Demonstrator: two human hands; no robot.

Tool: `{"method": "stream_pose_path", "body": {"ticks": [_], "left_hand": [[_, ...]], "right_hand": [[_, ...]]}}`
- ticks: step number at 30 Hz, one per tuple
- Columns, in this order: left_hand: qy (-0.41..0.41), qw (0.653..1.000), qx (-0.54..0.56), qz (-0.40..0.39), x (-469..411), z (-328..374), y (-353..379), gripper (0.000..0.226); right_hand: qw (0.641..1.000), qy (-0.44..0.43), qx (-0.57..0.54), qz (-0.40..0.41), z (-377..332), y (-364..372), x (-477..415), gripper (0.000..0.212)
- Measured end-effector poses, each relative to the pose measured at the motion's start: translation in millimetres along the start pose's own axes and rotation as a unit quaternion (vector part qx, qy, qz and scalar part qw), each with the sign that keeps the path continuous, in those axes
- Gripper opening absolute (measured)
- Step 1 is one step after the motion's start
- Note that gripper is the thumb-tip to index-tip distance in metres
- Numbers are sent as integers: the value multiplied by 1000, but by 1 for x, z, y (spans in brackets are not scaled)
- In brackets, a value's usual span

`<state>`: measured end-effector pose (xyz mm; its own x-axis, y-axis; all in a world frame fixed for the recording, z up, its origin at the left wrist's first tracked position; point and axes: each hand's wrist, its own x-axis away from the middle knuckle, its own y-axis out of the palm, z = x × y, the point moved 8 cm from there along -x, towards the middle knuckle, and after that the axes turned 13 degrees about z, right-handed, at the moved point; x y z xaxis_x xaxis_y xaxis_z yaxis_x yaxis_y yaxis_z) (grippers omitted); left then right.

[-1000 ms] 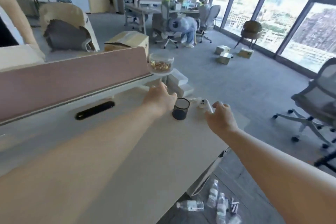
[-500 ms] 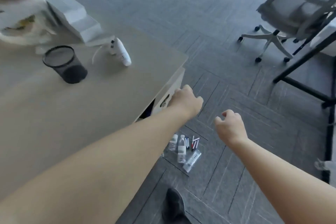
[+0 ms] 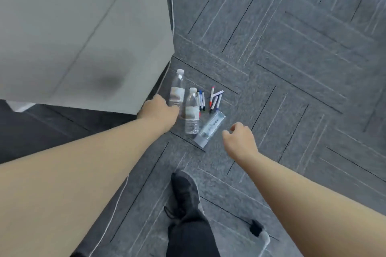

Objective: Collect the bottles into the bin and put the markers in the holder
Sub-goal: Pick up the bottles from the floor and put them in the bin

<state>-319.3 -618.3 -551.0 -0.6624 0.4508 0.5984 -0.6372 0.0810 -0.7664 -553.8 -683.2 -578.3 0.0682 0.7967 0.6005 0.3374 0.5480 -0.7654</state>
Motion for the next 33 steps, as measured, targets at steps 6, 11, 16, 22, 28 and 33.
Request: {"method": "stream_pose_path", "body": {"ticks": [6,11,16,22,28,33], "left_hand": [[-11,1000,9,10,-69,-27,119,49],[-23,999,46,8,-98,-43,184,51],[-1,1000,19,-6,-96,-57,216,59],[-8,1000,22,-20,-99,-28,239,73],[-74,997,23,-6,-119,-24,292,71],[-83,996,26,5,-105,-25,274,66]], "right_hand": [[998,57,-32,-1,32,102,-101,43],[987,138,-81,3,58,176,-155,64],[989,112,-81,-58,76,230,-170,60],[970,111,-211,44,94,158,-157,55],[976,22,-203,81,93,75,-166,40],[975,6,-198,102,91,28,-161,47]]}}
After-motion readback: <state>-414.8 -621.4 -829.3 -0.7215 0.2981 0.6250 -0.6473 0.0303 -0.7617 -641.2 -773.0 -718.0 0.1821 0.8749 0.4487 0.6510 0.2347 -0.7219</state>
